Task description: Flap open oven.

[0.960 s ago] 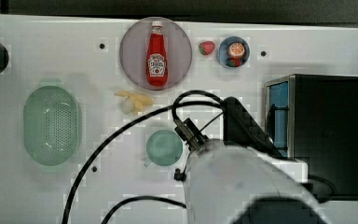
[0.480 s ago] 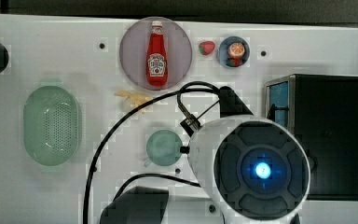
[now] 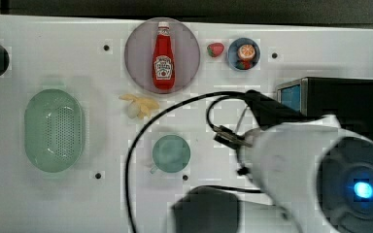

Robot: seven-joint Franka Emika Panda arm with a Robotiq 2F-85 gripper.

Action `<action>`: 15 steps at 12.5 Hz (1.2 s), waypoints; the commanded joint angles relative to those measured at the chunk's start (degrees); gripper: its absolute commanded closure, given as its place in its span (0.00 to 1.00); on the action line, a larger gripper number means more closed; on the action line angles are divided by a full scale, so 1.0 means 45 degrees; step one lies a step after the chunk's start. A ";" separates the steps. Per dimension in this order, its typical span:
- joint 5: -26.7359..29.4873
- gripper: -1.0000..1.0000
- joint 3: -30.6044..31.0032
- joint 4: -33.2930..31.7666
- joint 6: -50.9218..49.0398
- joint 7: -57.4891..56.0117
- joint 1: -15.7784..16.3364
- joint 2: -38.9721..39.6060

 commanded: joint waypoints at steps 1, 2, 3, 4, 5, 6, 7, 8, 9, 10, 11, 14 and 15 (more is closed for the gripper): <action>-0.0541 0.83 -0.0947 -0.0120 0.0907 -0.4563 -0.0373 0.0659; -0.0705 0.83 -0.1241 -0.0131 0.1266 -0.4683 -0.0397 0.0913; -0.0805 0.83 -0.1550 -0.0139 0.1563 -0.4684 -0.0406 0.1176; -0.0856 0.83 -0.1836 -0.0144 0.1757 -0.4716 -0.0408 0.1444; -0.0909 0.83 -0.2109 -0.0152 0.1941 -0.4864 -0.0416 0.1709; -0.0911 0.83 -0.2353 -0.0182 0.2145 -0.5270 -0.0418 0.1976; -0.0911 0.83 -0.2578 -0.0286 0.2430 -0.5989 -0.0421 0.2241; -0.0910 0.83 -0.2779 -0.0465 0.2837 -0.6929 -0.0425 0.2512; -0.0909 0.83 -0.2934 -0.0697 0.3446 -0.7735 -0.0426 0.2794; -0.0909 0.83 -0.3060 -0.0945 0.4231 -0.8099 -0.0429 0.3079; -0.0908 0.83 -0.3188 -0.1181 0.5021 -0.8115 -0.0444 0.3366; -0.0871 0.83 -0.3437 -0.1685 0.6490 -0.8116 -0.0471 0.4227; -0.0870 0.83 -0.3475 -0.1756 0.6770 -0.8110 -0.0479 0.4503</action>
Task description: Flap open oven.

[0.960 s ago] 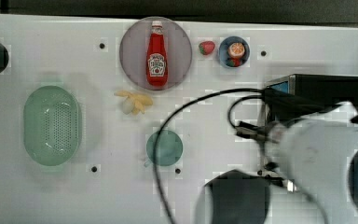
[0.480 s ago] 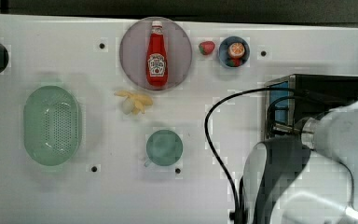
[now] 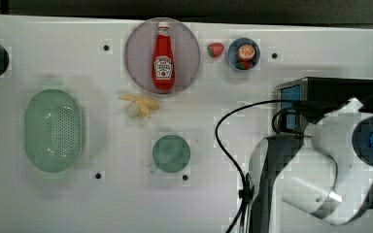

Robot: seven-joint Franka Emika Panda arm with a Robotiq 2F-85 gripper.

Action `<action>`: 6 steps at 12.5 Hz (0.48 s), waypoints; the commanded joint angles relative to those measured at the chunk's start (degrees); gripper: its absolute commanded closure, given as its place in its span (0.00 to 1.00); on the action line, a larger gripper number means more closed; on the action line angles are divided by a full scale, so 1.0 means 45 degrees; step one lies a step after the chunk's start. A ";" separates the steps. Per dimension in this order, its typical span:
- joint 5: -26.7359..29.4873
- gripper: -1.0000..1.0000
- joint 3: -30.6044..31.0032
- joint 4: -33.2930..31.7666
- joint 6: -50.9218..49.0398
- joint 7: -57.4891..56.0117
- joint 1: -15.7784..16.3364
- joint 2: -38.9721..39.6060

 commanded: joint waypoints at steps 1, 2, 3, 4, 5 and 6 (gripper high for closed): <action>-0.0031 0.83 -0.0180 -0.0244 0.0927 -0.0813 -0.0084 0.0255; -0.0031 0.83 -0.0183 -0.0244 0.1076 -0.0815 -0.0088 0.0499; -0.0029 0.83 -0.0183 -0.0249 0.1112 -0.0809 -0.0088 0.0732; -0.0016 0.83 -0.0181 -0.0249 0.1231 -0.0794 -0.0088 0.0969; -0.0016 0.83 -0.0178 -0.0256 0.1483 -0.0791 -0.0088 0.1191; -0.0016 0.83 -0.0186 -0.0264 0.1742 -0.0792 -0.0089 0.1415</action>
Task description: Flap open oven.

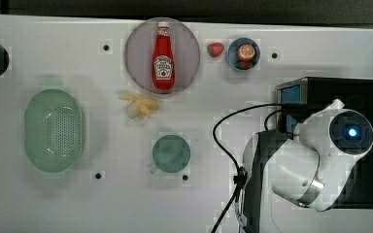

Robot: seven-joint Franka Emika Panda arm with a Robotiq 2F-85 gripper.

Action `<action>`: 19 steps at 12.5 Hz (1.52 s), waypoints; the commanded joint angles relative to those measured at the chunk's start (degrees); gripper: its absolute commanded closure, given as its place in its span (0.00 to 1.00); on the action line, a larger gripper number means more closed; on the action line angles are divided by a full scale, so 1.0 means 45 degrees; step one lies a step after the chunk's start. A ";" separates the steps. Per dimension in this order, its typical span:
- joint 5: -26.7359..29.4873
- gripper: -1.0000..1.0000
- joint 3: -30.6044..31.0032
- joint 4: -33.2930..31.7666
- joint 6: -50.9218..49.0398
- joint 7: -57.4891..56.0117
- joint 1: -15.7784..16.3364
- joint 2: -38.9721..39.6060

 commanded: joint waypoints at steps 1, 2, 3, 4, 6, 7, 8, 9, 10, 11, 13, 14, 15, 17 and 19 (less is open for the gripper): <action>0.0047 0.83 -0.0030 0.0089 0.0826 -0.0466 -0.0088 0.0330; 0.0046 0.83 0.0066 0.0041 0.0827 -0.0462 -0.0061 0.0436; 0.0043 0.83 0.0157 0.0004 0.0830 -0.0399 -0.0034 0.0471; -0.0021 0.83 0.0231 -0.0004 0.0826 -0.0163 0.0026 0.0468; -0.0795 0.83 0.0344 -0.0090 0.0804 0.0673 0.0278 0.0468; -0.1472 0.83 0.0394 -0.0131 0.0795 0.1177 0.0452 0.0469; -0.2226 0.83 0.0452 -0.0178 0.0792 0.1834 0.0647 0.0478; -0.3001 0.83 0.0541 -0.0236 0.0770 0.2610 0.0816 0.0502; -0.3677 0.83 0.0636 -0.0284 0.0743 0.3355 0.0969 0.0547; -0.4262 0.83 0.0760 -0.0369 0.0731 0.4046 0.1118 0.0583; -0.5320 0.83 0.1061 -0.0538 0.0671 0.5299 0.1384 0.0665; -0.5724 0.83 0.1257 -0.0624 0.0562 0.5909 0.1526 0.0732; -0.6115 0.83 0.1439 -0.0700 0.0420 0.6666 0.1654 0.0848; -0.6717 0.83 0.1817 -0.0727 0.0336 0.8422 0.1901 0.1277; -0.7097 0.83 0.2153 -0.0721 0.0265 0.9820 0.2184 0.1807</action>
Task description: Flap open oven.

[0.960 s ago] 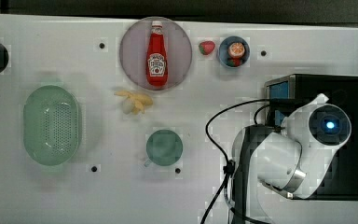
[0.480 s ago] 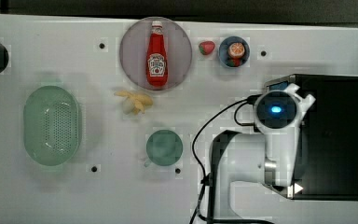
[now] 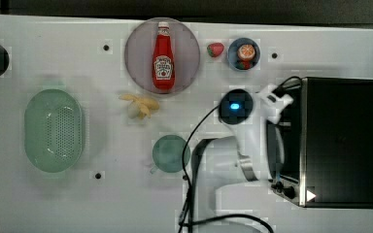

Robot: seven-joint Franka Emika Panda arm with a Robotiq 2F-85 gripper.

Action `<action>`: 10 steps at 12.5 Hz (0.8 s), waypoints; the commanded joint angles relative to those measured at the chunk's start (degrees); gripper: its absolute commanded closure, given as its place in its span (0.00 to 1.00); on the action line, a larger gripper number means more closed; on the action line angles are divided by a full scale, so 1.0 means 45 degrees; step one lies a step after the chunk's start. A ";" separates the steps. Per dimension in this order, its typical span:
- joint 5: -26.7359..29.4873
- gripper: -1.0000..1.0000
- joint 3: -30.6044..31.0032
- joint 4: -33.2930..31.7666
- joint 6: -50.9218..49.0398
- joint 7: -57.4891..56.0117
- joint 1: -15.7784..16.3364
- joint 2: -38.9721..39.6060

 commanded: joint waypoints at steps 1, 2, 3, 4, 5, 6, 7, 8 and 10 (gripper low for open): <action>-0.0545 0.83 0.0649 -0.0277 -0.0112 0.3213 0.0922 0.0923; -0.0558 0.83 0.0709 -0.0257 -0.0086 0.3670 0.1043 0.1192; -0.0560 0.83 0.0725 -0.0245 0.0045 0.3854 0.1161 0.1455; -0.0557 0.83 0.0724 -0.0234 0.0186 0.3855 0.1277 0.1692; -0.0559 0.83 0.0725 -0.0191 0.0247 0.3863 0.1341 0.1927; -0.0557 0.83 0.0724 -0.0183 0.0388 0.3861 0.1386 0.2114; -0.0555 0.83 0.0726 -0.0173 0.0562 0.3862 0.1418 0.2273; -0.0558 0.83 0.0737 -0.0156 0.0749 0.3861 0.1460 0.2421; -0.0555 0.83 0.0746 -0.0080 0.0908 0.3890 0.1541 0.2832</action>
